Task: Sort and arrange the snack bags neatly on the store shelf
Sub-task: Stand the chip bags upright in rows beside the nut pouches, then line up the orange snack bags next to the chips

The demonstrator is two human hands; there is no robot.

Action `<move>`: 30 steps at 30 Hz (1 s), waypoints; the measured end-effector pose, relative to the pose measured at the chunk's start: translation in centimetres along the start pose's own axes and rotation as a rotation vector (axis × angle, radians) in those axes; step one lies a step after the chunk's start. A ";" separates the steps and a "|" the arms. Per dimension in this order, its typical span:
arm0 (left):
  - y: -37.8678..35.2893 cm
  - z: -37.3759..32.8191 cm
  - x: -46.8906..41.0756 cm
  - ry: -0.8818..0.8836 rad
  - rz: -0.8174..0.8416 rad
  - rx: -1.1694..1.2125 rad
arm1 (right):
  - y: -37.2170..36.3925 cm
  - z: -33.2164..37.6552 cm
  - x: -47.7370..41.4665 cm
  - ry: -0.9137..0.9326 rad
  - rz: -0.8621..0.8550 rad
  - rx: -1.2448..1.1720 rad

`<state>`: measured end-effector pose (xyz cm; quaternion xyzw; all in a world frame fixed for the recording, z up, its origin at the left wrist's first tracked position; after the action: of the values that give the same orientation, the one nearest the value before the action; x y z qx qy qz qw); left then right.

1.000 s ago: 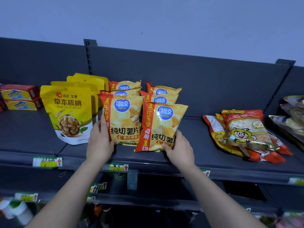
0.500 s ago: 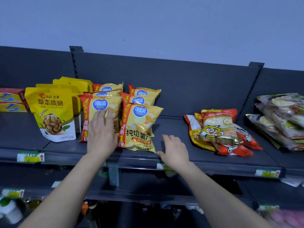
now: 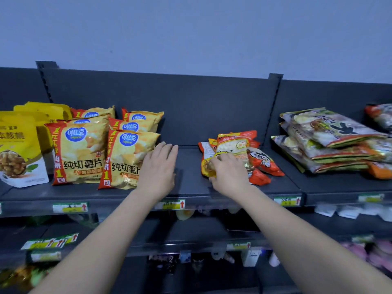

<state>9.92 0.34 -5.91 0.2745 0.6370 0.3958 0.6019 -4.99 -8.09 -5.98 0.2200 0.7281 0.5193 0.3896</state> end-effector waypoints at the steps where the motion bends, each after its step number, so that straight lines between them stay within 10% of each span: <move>1: -0.4 -0.9 -0.6 -0.023 0.011 -0.009 | 0.2 -1.0 -0.1 -0.016 -0.002 0.008; 19: -11.5 -8.7 -14.8 -0.131 0.257 0.124 | -5.5 -14.6 -8.4 -0.441 0.244 -0.403; 24: -14.3 -7.7 -16.8 0.169 0.368 0.584 | -8.1 -15.1 -10.1 -0.551 0.265 -0.819; 30: -16.0 -6.5 -17.5 0.739 0.461 1.342 | -7.3 -15.5 -11.4 -0.380 -0.104 -0.867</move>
<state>7.73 -23.85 -9.89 0.5539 0.8247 0.1080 -0.0388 -9.89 -28.06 -6.51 0.0915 0.3700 0.7057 0.5972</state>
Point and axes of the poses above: each hand's wrist, its own x-axis away from the middle knuckle, its own y-axis out of the back of the hand, z = x × y, the point moved 6 cm from there along -x, towards the middle knuckle, and after that the axes turned 4 degrees about x, right-handed, at the moved point
